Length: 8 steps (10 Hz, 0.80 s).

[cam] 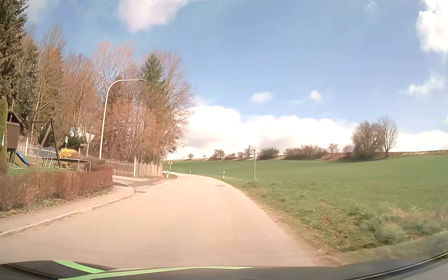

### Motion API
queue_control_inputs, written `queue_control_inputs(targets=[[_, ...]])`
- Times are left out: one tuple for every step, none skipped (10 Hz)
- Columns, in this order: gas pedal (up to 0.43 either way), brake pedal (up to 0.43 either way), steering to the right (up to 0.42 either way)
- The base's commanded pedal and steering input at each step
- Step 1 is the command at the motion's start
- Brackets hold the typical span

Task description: Follow the waypoints while adhering to traffic rules and regulations

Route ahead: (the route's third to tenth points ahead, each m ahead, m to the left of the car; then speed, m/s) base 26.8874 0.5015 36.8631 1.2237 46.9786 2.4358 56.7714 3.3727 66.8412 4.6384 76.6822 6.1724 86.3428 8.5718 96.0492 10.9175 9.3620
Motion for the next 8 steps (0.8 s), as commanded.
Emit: queue_control_inputs(targets=[[0.311, 0.000, -0.009], [0.311, 0.000, -0.009], [0.311, 0.000, -0.010], [0.311, 0.000, -0.012], [0.311, 0.000, -0.013], [0.311, 0.000, -0.013], [0.319, 0.000, -0.013], [0.319, 0.000, -0.013]])
